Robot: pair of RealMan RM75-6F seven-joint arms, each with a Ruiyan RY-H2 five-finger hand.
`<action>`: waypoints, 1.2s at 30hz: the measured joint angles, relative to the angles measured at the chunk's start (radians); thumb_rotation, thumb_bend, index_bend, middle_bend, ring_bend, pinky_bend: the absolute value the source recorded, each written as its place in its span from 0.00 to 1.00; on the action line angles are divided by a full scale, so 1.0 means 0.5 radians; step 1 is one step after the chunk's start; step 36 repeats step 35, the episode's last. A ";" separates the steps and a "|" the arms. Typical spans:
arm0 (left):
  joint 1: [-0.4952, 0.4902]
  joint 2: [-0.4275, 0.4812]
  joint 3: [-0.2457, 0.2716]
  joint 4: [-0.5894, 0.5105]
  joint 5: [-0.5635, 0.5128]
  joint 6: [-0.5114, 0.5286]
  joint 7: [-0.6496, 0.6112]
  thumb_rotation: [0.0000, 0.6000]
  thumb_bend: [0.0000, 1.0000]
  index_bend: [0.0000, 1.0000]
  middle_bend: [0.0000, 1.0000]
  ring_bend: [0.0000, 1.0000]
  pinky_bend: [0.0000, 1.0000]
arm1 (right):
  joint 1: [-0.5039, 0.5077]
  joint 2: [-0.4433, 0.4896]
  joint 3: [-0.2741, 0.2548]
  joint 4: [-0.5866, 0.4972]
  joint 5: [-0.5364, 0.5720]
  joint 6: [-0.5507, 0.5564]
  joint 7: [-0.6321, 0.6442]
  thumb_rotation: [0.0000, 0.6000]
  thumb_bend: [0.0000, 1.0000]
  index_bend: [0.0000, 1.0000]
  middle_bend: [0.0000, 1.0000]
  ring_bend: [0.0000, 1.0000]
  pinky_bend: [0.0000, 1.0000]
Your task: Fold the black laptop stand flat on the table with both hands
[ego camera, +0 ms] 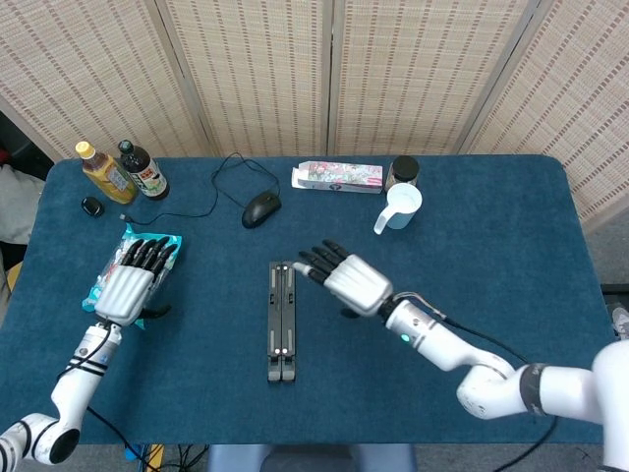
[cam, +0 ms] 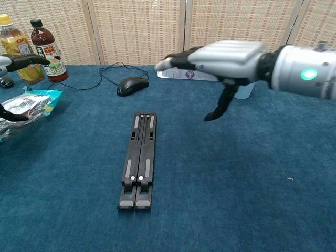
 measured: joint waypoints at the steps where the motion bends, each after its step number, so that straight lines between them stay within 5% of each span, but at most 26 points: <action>1: 0.030 0.028 -0.002 -0.036 -0.026 0.028 0.037 1.00 0.11 0.00 0.00 0.00 0.01 | -0.066 0.046 -0.002 -0.052 0.047 0.070 -0.031 1.00 0.07 0.00 0.00 0.00 0.00; 11: 0.302 0.144 0.023 -0.171 -0.102 0.368 0.148 1.00 0.11 0.01 0.00 0.00 0.01 | -0.708 0.444 -0.116 -0.350 0.246 0.644 -0.095 1.00 0.07 0.00 0.00 0.00 0.00; 21: 0.569 0.170 0.112 -0.320 -0.021 0.690 0.232 1.00 0.11 0.02 0.00 0.00 0.01 | -1.205 0.501 -0.264 -0.363 0.062 1.075 0.019 1.00 0.07 0.00 0.00 0.00 0.00; 28: 0.655 0.191 0.176 -0.455 0.099 0.779 0.352 1.00 0.11 0.02 0.00 0.00 0.01 | -1.445 0.483 -0.302 -0.355 -0.121 1.305 0.041 1.00 0.07 0.00 0.00 0.00 0.00; 36: 0.691 0.167 0.162 -0.471 0.131 0.803 0.378 1.00 0.11 0.02 0.00 0.00 0.01 | -1.527 0.480 -0.253 -0.371 -0.182 1.291 0.046 1.00 0.07 0.00 0.00 0.00 0.00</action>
